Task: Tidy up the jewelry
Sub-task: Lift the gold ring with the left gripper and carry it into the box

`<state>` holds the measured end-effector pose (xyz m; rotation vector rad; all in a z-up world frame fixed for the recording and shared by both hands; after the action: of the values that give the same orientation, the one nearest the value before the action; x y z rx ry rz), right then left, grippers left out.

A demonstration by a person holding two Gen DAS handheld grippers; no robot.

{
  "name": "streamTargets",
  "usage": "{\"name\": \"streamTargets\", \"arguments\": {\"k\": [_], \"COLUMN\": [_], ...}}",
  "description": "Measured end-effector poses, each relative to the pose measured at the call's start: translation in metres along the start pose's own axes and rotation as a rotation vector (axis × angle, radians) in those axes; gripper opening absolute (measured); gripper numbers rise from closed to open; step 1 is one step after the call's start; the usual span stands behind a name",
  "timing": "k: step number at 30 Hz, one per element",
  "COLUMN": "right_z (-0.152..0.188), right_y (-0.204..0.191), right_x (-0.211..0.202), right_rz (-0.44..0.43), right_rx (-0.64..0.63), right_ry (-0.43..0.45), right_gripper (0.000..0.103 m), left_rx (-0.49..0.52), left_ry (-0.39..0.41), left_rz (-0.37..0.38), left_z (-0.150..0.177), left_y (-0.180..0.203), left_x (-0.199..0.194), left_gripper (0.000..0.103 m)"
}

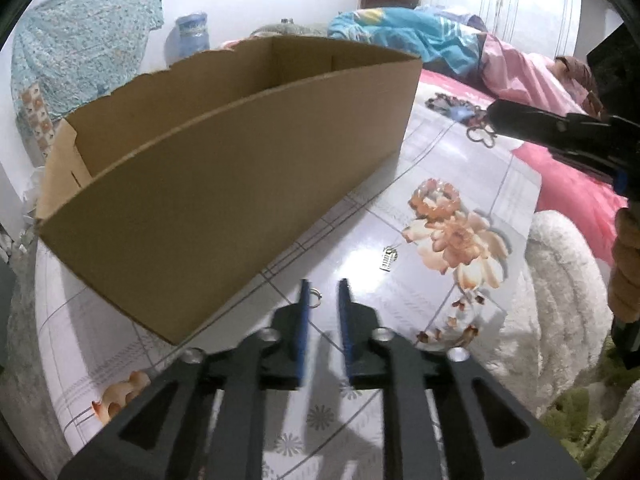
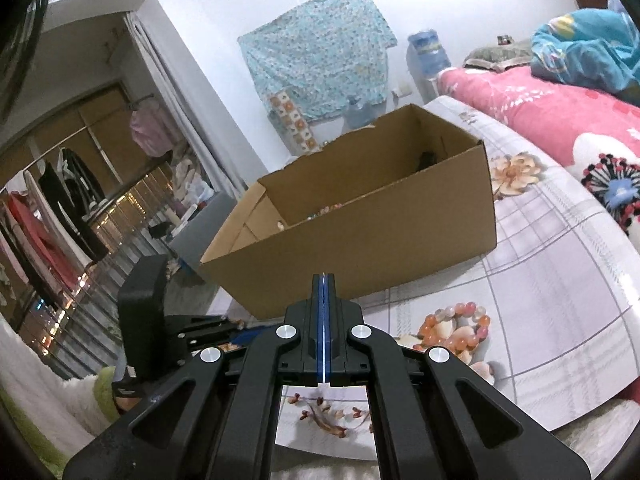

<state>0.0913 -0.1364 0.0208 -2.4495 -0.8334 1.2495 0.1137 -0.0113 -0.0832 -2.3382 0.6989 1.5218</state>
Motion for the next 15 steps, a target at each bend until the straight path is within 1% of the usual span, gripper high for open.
{"name": "streamTargets", "arguments": {"k": [4, 6, 10, 12, 15], "right_z": [0.002, 0.002, 0.0, 0.001, 0.002], "right_y": [0.004, 0.006, 0.01, 0.01, 0.012], "right_x": [0.006, 0.009, 0.011, 0.011, 0.01], "right_rz": [-0.015, -0.014, -0.026, -0.033, -0.043], "right_rx": [0.014, 0.015, 0.016, 0.016, 0.018], "right_ry": [-0.009, -0.014, -0.018, -0.015, -0.012], "right_gripper": [0.0, 0.0, 0.0, 0.0, 0.0], "left_rx": [0.0, 0.013, 0.038, 0.057, 0.09], "left_ry": [-0.05, -0.071, -0.083, -0.096, -0.096], "left_rz": [-0.009, -0.027, -0.068, -0.084, -0.128], "left_z": [-0.001, -0.001, -0.004, -0.005, -0.006], "left_y": [-0.003, -0.003, -0.003, 0.0, 0.005], "left_x": [0.014, 0.02, 0.023, 0.024, 0.024], "left_gripper": [0.02, 0.019, 0.019, 0.012, 0.011]}}
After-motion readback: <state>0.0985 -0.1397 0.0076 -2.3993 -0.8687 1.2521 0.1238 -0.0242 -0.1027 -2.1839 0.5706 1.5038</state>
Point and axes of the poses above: each gripper's, at about its wrist camera, not at the fingertips, and x roughly the way its jaws point, y to its right, z to its underside, the point moved 10 cm from there along x, roughly the way its jaws point, and after that the axes turned 15 degrees about -y, right-handed, at the moved point
